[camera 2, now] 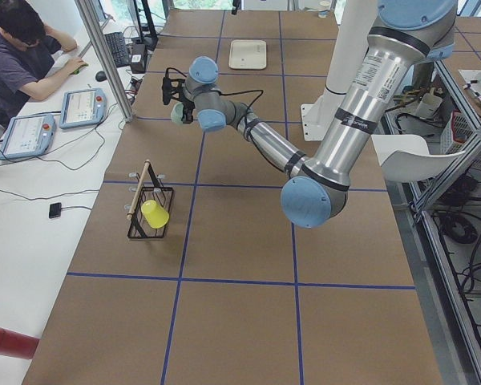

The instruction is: Left arm grabs green cup and hands to right arm on tray

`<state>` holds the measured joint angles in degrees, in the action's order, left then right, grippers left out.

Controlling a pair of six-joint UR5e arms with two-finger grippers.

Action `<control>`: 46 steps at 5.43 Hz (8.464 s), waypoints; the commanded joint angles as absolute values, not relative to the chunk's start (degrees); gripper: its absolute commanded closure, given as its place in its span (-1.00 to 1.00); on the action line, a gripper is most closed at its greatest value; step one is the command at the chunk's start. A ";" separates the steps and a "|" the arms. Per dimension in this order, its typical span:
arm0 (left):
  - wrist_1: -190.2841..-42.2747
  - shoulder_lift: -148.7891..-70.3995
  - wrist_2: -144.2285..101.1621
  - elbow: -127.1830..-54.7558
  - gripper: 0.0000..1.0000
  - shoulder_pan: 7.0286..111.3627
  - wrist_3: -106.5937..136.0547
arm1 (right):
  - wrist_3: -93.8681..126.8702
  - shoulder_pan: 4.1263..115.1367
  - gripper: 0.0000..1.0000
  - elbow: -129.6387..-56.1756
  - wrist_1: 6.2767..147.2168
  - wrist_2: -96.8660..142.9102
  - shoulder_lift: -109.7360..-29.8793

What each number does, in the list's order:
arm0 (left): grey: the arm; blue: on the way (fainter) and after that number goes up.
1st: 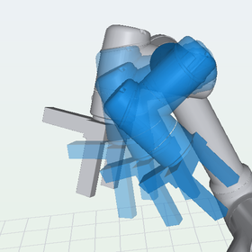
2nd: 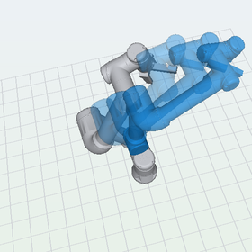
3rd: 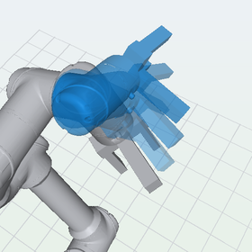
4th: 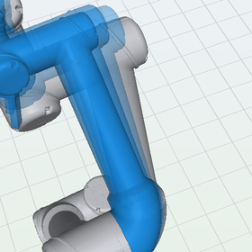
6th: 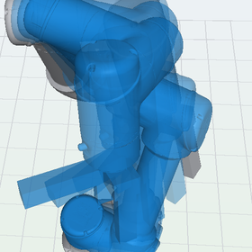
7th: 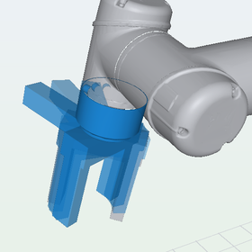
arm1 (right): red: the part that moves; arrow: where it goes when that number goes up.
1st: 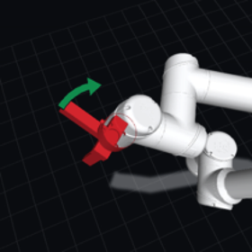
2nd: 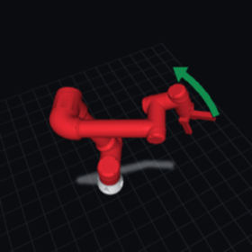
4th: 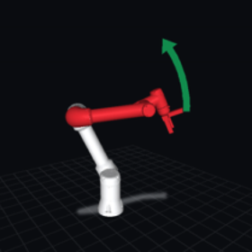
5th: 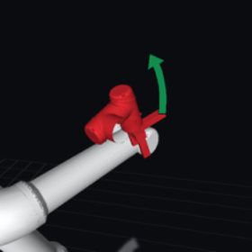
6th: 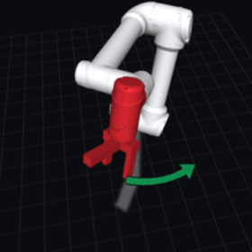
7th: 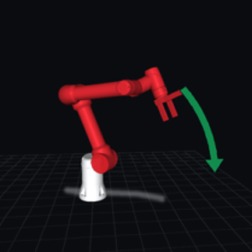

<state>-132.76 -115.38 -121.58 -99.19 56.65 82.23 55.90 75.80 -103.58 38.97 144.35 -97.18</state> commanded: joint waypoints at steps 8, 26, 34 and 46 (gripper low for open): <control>-159.35 -116.28 -121.55 -106.87 0.68 40.27 111.62 | 94.09 49.47 -0.98 -104.77 2.04 122.80 -73.57; -166.29 -119.88 -121.99 -107.23 0.65 36.04 121.73 | 102.83 25.49 -0.39 -104.68 -17.58 91.49 -70.22; -165.59 -115.70 -122.08 -106.53 -1.00 38.58 113.41 | 102.92 30.57 1.00 -104.94 -7.61 93.34 -70.75; -98.43 -97.03 -135.71 -99.34 -1.00 78.97 3.56 | 46.73 51.59 1.00 -124.20 93.26 109.63 -89.33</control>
<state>-103.83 -98.09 -135.95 -100.78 75.36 14.26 52.51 51.75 -124.82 93.58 112.16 -84.57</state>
